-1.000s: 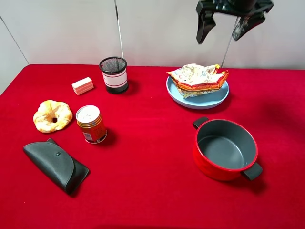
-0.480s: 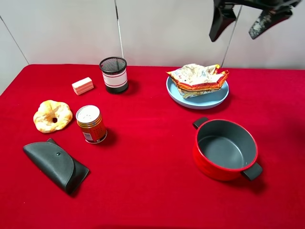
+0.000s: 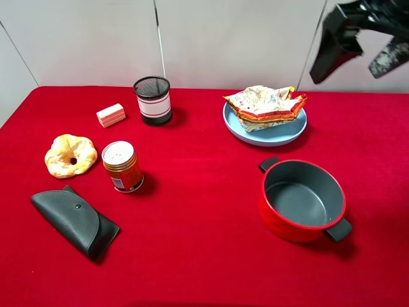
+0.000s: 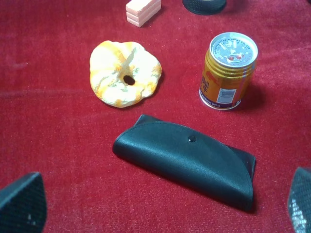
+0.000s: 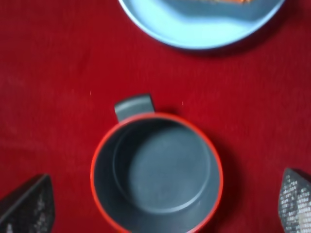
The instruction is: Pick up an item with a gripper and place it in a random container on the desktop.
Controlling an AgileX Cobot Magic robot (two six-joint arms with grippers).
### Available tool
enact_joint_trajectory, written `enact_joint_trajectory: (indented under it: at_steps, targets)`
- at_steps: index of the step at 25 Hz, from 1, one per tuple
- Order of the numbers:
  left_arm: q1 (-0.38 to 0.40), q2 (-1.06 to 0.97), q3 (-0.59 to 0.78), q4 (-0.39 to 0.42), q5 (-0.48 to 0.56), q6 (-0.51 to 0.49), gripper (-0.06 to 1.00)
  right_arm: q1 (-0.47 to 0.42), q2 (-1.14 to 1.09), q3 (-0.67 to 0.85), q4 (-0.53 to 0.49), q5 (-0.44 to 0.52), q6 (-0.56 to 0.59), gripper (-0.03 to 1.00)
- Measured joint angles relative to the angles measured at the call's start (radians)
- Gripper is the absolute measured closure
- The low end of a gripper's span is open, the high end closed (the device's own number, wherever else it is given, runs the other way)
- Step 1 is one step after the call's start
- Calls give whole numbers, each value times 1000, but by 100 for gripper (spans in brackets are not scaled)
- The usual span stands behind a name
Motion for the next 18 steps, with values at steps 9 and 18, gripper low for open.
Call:
enact_joint_trajectory:
  at_steps: [9,18]
  targets:
    - [0,0,0,0,0,0,-5,0,-236,193,1,0,0,28]
    - [0,0,0,0,0,0,-5,0,-513,339,1,2,0,28]
